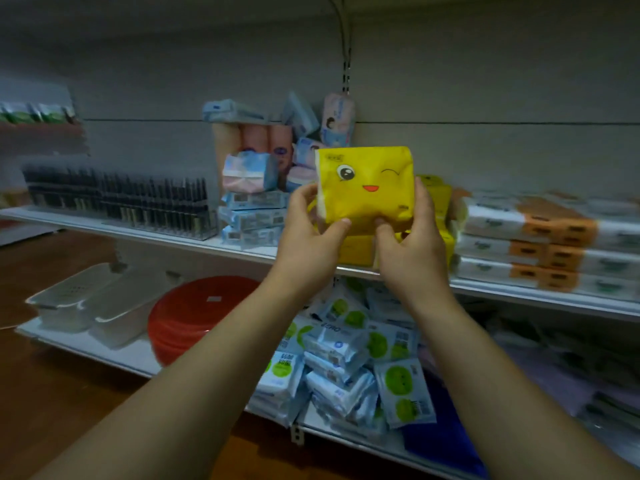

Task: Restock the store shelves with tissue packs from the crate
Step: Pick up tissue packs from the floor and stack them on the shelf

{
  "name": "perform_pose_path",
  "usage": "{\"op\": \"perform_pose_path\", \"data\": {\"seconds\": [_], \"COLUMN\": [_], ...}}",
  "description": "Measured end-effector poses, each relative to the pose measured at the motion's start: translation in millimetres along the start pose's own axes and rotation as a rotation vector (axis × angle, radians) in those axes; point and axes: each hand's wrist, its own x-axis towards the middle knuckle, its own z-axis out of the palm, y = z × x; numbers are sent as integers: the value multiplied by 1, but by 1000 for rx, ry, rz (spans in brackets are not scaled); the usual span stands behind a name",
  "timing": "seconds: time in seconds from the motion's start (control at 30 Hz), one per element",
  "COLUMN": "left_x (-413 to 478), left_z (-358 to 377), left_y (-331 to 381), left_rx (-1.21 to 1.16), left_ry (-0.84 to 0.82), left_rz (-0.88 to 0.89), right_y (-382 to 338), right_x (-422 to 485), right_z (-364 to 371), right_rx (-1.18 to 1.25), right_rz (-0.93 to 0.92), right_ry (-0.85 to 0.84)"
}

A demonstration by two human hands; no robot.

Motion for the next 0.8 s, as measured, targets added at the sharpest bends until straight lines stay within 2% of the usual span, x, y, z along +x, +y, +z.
{"op": "perform_pose_path", "data": {"seconds": [0.13,0.23,0.47,0.6,0.67,0.8], "left_x": [17,19,21,20,20,22], "left_z": [48,67,84,84,82,85], "left_y": [-6,-7,-11,-28,-36,-41], "left_rx": [293,377,284,285,363,556], "left_ry": [-43,-14,-32,31,42,-56], "left_rz": [-36,-25,62,-20,-22,21], "right_y": [35,50,66,73,74,75], "right_x": [21,22,17,16,17,20], "right_z": [-25,-32,-41,-43,-43,-41], "right_rx": [-127,-157,-64,-69,-85,-161], "right_rz": [62,135,-34,-43,-47,-31], "right_ry": [68,64,274,246,231,153]}}
